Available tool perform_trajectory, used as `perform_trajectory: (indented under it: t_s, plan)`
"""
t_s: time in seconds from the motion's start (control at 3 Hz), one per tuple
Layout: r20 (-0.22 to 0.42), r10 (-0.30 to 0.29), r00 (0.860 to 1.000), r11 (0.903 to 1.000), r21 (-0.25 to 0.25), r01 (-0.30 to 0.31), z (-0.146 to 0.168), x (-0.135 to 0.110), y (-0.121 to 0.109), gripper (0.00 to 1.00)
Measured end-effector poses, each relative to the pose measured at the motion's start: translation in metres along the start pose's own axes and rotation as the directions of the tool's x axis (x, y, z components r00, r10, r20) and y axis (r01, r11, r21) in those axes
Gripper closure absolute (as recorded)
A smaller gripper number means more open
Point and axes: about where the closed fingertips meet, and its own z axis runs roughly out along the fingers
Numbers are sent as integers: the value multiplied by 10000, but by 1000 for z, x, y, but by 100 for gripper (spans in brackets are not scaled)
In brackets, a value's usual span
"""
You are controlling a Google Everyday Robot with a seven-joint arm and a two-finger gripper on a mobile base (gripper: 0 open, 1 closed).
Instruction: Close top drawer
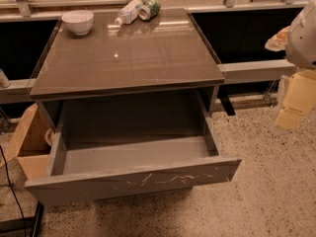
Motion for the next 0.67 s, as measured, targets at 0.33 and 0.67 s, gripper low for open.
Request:
perform_trajectory:
  t_s: [0.33, 0.67]
  plan:
    - [77, 71, 9999, 10000, -17, -71, 2, 0, 3, 0]
    - [436, 412, 9982, 9991, -130, -407, 9, 2, 16, 0]
